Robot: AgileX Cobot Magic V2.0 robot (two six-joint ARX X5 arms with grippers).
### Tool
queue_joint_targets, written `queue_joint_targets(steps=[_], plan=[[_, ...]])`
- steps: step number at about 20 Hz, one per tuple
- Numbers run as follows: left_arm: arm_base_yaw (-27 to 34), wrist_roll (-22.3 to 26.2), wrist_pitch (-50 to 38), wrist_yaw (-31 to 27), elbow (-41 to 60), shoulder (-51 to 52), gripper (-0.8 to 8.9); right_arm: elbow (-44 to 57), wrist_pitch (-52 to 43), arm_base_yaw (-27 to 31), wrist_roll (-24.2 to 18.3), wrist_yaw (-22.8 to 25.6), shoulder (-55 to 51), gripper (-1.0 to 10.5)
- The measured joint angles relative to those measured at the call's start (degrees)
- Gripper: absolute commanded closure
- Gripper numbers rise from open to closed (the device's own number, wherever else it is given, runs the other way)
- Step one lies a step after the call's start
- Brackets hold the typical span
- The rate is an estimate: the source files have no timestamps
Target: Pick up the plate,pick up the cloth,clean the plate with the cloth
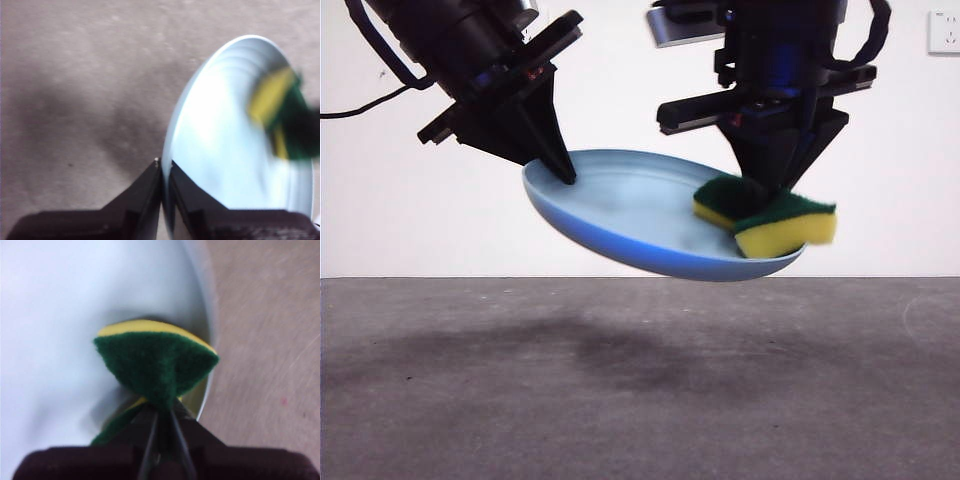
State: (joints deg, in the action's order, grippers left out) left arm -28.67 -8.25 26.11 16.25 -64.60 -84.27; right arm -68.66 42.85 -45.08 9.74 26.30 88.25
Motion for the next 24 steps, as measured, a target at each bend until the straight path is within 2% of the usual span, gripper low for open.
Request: queue_joint_targets(steps=[3, 10, 11, 17, 20, 21, 22, 24], plan=[[0.0, -0.5, -0.1, 0.7, 0.0, 0.0, 8.21, 0.0, -6.2, 2.3, -0.4, -3.5, -0.3, 9.6], [0.2, -0.8, -1.6, 0.9, 0.0, 0.0, 8.21, 0.0, -18.9, 3.8, -0.2, -21.3, -0.3, 9.6], [0.2, -0.8, -2.1, 1.1, 0.1, 0.0, 8.21, 0.0, -19.6, 3.6, 0.2, -24.6, -0.3, 9.6], [0.2, -1.1, -6.6, 1.4, 0.5, -0.2, 8.21, -0.1, -14.5, 3.4, 1.4, -35.2, 0.5, 9.6], [0.2, -1.5, -8.6, 1.3, 0.5, -0.3, 8.21, -0.4, -6.3, 3.2, 0.5, -34.8, 0.5, 9.6], [0.2, -1.5, -8.6, 1.4, 0.5, -0.3, 8.21, -0.4, -2.4, 3.0, -0.2, -32.6, 0.5, 9.6], [0.2, -1.5, -8.6, 1.4, 0.5, -0.3, 8.21, -0.4, 0.8, 2.9, -0.7, -28.9, 0.5, 9.6], [0.4, -1.5, -8.1, 1.3, 0.5, -0.3, 8.21, -0.4, 4.5, 3.0, -1.2, -18.4, 0.5, 9.6]])
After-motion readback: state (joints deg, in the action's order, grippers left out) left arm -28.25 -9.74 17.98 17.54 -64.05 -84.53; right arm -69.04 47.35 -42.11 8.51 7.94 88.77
